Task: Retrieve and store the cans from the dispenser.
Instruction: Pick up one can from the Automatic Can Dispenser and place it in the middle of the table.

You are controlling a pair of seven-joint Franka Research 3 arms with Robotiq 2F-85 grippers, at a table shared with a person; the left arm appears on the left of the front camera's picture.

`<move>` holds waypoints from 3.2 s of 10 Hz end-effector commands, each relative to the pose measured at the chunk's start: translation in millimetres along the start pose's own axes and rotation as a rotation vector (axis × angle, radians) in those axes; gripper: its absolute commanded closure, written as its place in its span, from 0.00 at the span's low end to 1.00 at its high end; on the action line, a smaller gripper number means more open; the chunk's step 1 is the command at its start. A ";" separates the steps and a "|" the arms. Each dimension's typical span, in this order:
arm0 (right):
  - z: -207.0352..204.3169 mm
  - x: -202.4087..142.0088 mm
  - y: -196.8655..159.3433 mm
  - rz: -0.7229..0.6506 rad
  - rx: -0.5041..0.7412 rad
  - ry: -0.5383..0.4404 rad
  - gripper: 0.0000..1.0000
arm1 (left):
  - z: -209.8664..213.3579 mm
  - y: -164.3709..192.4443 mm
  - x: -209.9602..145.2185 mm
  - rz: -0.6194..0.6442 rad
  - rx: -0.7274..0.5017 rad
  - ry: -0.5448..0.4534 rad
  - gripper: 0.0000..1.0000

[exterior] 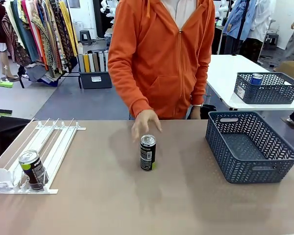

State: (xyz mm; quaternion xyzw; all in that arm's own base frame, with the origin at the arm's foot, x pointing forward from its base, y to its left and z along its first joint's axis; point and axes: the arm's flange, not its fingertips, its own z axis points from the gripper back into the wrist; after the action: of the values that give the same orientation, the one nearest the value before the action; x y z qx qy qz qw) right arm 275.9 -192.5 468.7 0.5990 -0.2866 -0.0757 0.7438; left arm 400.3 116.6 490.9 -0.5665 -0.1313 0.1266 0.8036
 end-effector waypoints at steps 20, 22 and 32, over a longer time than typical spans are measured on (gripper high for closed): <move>-2.2 3.2 4.6 -0.001 0.025 -0.019 0.00 | -103.0 -61.1 -132.2 -0.632 0.952 0.143 0.00; -2.2 3.2 4.6 -0.001 0.025 -0.019 0.00 | -129.7 -30.5 -131.4 -0.574 0.994 0.173 0.00; -2.2 3.2 4.6 -0.001 0.025 -0.019 0.00 | -144.6 29.5 -125.7 -0.496 1.071 0.221 0.00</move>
State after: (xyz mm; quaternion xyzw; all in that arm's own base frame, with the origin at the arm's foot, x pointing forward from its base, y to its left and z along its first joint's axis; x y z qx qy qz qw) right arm 276.0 -192.3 468.9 0.5988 -0.2865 -0.0754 0.7441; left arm 370.1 -52.3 435.1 -0.0315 -0.0776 -0.0599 0.9947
